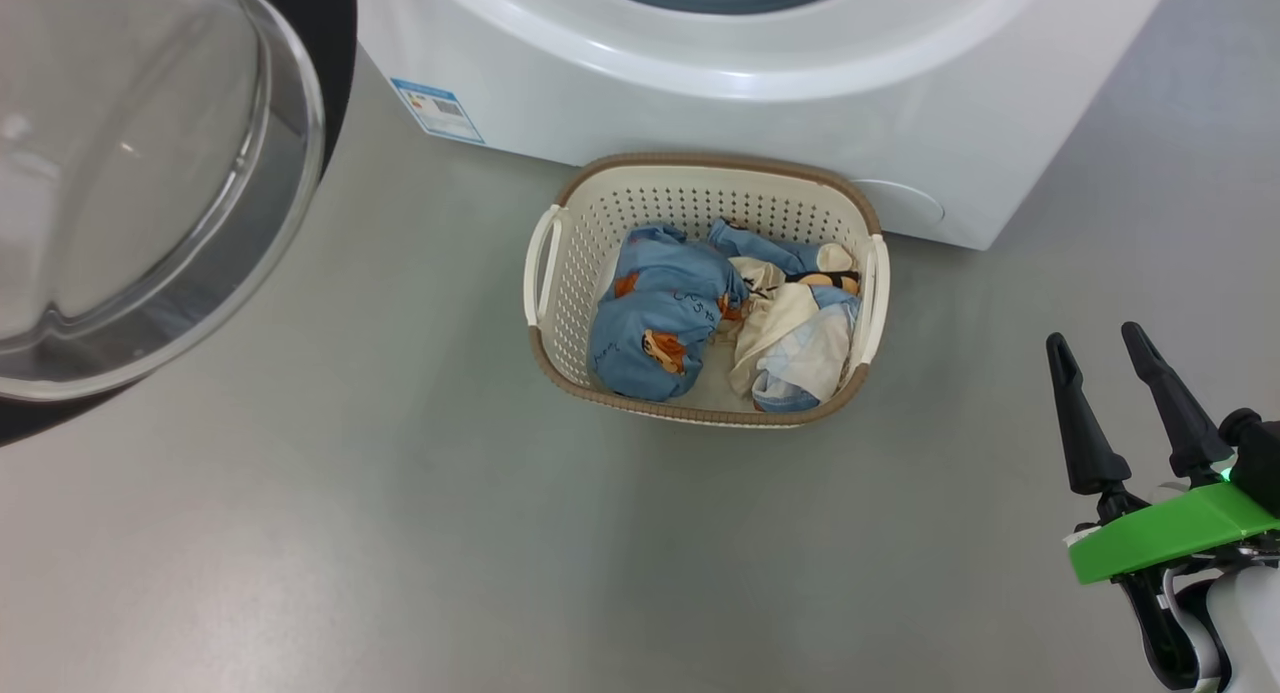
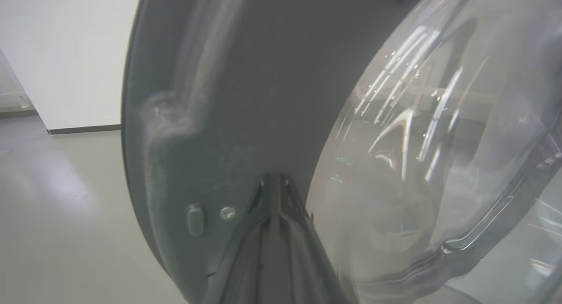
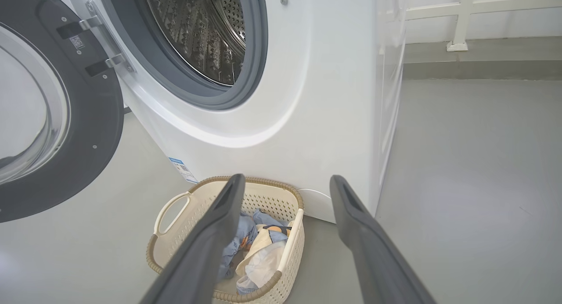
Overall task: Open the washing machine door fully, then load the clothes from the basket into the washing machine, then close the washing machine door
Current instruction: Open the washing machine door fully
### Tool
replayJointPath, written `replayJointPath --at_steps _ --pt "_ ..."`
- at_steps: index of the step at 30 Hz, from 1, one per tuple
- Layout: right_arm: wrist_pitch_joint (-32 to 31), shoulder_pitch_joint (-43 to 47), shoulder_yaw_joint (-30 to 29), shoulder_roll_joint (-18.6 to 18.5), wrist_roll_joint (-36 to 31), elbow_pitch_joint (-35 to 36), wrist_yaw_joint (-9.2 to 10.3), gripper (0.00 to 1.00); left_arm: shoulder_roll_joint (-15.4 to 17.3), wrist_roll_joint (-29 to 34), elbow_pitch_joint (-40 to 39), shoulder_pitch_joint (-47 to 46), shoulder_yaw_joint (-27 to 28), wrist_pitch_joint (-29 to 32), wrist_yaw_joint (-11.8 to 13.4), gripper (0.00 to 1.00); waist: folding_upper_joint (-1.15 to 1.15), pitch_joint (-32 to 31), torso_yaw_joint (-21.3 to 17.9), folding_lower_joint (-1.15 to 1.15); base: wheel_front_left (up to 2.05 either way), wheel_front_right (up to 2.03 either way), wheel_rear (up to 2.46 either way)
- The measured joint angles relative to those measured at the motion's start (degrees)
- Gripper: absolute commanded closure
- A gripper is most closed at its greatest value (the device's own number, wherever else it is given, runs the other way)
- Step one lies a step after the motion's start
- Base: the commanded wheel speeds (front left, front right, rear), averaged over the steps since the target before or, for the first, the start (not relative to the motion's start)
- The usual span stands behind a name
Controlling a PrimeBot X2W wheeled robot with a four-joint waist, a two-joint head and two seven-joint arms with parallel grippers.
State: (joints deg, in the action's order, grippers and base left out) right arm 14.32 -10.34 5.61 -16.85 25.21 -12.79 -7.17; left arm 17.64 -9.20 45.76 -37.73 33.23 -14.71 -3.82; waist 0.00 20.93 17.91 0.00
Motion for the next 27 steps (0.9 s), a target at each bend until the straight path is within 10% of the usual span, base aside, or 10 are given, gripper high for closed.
replayJointPath --at_steps 27 --pt "0.09 1.09 0.65 2.33 0.12 -1.21 0.00 0.00 -3.36 1.91 -3.26 5.58 0.22 0.01 -3.38 1.00 0.00 -7.30 -0.65 -0.01 0.00 0.00 0.00"
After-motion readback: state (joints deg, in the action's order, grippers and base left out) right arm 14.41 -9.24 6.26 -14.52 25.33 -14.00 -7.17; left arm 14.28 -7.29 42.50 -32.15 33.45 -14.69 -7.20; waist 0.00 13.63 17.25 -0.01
